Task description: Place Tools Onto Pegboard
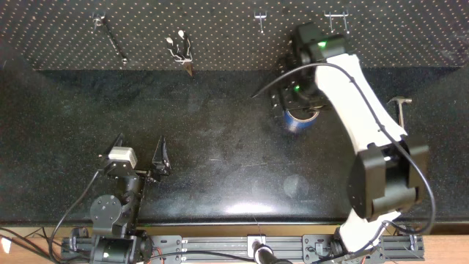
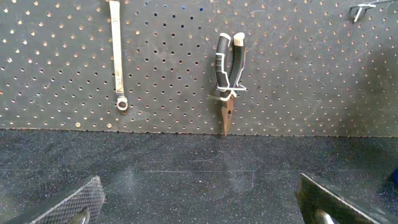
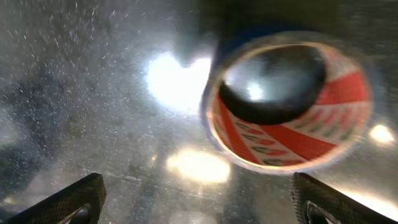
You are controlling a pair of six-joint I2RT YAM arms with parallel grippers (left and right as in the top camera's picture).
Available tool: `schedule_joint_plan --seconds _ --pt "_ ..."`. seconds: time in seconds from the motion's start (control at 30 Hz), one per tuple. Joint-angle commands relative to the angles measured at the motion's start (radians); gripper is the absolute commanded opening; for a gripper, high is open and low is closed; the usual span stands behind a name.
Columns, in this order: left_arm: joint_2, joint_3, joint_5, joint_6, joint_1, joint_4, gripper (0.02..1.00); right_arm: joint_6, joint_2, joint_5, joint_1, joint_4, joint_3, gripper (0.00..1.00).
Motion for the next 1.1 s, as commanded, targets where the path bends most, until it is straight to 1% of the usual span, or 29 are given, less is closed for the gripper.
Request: schedule_joint_plan --seconds 0.03,0.27,0.43,0.63,1.1 --pt "-0.012 -0.001 -0.007 0.009 0.003 -0.008 0.996 -0.023 0.074 0.016 0.027 0.044 0.021 0.976" --pt "-0.012 -0.001 -0.007 0.009 0.003 -0.008 0.996 -0.007 0.128 0.034 0.023 0.117 0.021 0.976" --pt "-0.012 -0.001 -0.007 0.009 0.003 -0.008 0.996 0.018 0.157 0.034 0.021 0.124 0.021 0.976" --pt "-0.012 -0.001 -0.007 0.009 0.003 -0.008 0.993 0.081 0.195 0.035 0.019 0.124 0.021 0.978" --pt "-0.012 -0.001 -0.007 0.009 0.003 -0.008 0.996 0.093 0.22 0.035 0.016 0.125 0.021 0.98"
